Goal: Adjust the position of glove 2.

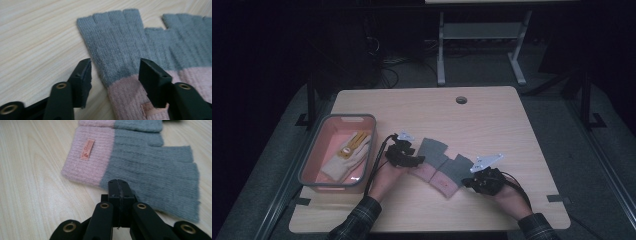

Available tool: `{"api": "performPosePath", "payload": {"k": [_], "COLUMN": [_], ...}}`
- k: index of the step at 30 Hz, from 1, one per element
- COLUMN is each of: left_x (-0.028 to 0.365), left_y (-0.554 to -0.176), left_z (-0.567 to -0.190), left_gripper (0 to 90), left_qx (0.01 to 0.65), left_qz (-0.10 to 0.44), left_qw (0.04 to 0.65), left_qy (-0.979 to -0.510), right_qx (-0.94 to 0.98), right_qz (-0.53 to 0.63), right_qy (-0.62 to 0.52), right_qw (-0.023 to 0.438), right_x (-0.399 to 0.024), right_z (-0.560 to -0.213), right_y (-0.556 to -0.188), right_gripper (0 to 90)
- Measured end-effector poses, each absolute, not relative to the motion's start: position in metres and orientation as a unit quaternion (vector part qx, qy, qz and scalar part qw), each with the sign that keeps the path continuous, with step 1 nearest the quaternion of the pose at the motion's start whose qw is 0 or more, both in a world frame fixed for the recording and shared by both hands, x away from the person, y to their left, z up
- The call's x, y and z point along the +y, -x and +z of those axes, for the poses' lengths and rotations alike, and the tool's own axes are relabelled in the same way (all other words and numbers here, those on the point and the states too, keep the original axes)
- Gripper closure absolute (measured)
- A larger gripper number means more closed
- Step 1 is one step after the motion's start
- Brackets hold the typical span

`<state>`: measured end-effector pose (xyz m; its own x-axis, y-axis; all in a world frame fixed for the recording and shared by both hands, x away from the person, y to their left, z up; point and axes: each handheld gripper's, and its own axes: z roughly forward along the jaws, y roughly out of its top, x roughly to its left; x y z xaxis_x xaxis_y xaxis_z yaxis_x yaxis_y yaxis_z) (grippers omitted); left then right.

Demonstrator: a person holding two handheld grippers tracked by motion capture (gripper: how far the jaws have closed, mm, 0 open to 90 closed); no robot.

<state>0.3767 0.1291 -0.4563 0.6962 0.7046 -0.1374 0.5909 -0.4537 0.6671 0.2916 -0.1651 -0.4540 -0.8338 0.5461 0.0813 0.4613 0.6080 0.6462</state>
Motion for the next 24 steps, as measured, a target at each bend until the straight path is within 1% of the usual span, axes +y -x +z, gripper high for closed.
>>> {"api": "performPosePath", "payload": {"k": [4,6,10,13,17,22,24], "left_x": [0.13,0.13,0.129,0.126,0.125,0.129,0.131], "left_y": [-0.379,-0.379,-0.38,-0.38,-0.38,-0.378,-0.378], "left_z": [-0.46,-0.461,-0.463,-0.462,-0.459,-0.45,-0.449], "left_gripper": [50.1,54.2,65.8,76.5,81.0,81.4,81.3], "left_qx": [0.387,0.386,0.385,0.38,0.375,0.38,0.38], "left_qz": [0.068,0.063,0.05,0.05,0.057,0.08,0.08], "left_qw": [0.356,0.356,0.359,0.354,0.345,0.325,0.32], "left_qy": [-0.848,-0.849,-0.849,-0.853,-0.859,-0.863,-0.864], "right_qx": [0.896,0.897,0.896,0.896,0.897,0.897,0.897], "right_qz": [0.338,0.335,0.337,0.337,0.335,0.333,0.333], "right_qy": [-0.282,-0.281,-0.282,-0.284,-0.283,-0.284,-0.284], "right_qw": [0.06,0.062,0.064,0.063,0.064,0.067,0.068], "right_x": [-0.162,-0.161,-0.16,-0.159,-0.159,-0.158,-0.159], "right_z": [-0.456,-0.457,-0.457,-0.458,-0.459,-0.46,-0.46], "right_y": [-0.291,-0.292,-0.292,-0.292,-0.293,-0.293,-0.292], "right_gripper": [90.0,90.0,90.0,90.0,90.0,90.0,90.0]}}
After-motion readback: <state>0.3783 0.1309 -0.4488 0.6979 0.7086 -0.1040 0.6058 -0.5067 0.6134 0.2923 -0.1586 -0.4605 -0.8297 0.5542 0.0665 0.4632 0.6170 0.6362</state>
